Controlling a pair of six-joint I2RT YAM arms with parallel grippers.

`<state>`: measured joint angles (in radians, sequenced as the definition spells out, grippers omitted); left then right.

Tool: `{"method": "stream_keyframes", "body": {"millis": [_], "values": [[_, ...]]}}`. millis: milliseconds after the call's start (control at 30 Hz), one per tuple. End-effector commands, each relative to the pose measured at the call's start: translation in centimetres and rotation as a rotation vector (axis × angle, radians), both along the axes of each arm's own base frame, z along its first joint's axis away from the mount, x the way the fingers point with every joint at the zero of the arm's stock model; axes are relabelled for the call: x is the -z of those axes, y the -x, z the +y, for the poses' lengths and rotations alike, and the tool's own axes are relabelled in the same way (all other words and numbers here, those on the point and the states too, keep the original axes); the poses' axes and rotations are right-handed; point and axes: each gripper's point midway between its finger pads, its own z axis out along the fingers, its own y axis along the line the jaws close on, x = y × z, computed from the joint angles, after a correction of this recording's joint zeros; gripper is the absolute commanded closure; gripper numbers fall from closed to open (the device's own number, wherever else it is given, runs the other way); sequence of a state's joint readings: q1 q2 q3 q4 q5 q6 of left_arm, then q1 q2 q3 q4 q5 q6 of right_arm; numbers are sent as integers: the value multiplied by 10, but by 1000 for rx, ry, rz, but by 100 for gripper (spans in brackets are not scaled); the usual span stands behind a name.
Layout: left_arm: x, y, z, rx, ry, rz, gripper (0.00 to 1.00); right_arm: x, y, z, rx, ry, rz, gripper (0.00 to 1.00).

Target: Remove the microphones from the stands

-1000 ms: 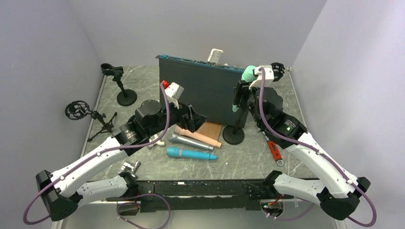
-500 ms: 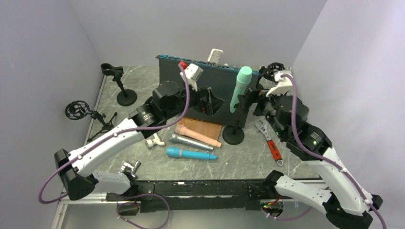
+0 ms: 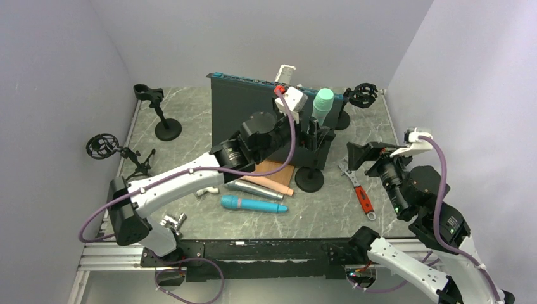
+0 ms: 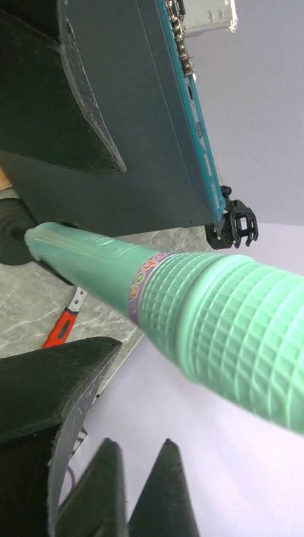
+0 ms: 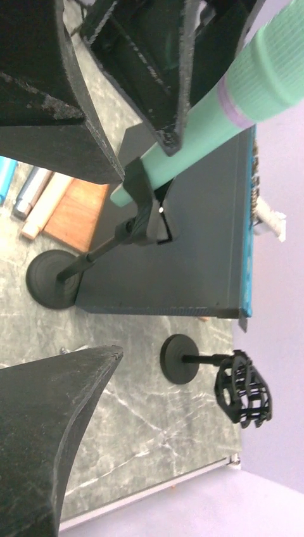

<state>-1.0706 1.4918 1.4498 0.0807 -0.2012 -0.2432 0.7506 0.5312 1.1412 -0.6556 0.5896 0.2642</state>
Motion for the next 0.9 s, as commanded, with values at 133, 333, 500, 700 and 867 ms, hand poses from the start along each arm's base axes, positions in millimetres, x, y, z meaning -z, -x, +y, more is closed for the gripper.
{"method": "stream_keyframes", "body": {"millis": [133,333,500,700,867], "values": [[-35,-17,-18,-31,61,-111,2,41,0,-1,19,10,61,0],[-35,-16,-16,75,69,-131,24,62,-2,14,-43,46,93,0],[-34,-12,-14,265,90,-118,55,71,-5,29,-115,110,110,0],[-29,1,-12,532,45,-128,97,72,-2,54,-268,164,88,0],[-26,33,-9,793,6,-207,99,70,10,73,-419,200,38,0]]}}
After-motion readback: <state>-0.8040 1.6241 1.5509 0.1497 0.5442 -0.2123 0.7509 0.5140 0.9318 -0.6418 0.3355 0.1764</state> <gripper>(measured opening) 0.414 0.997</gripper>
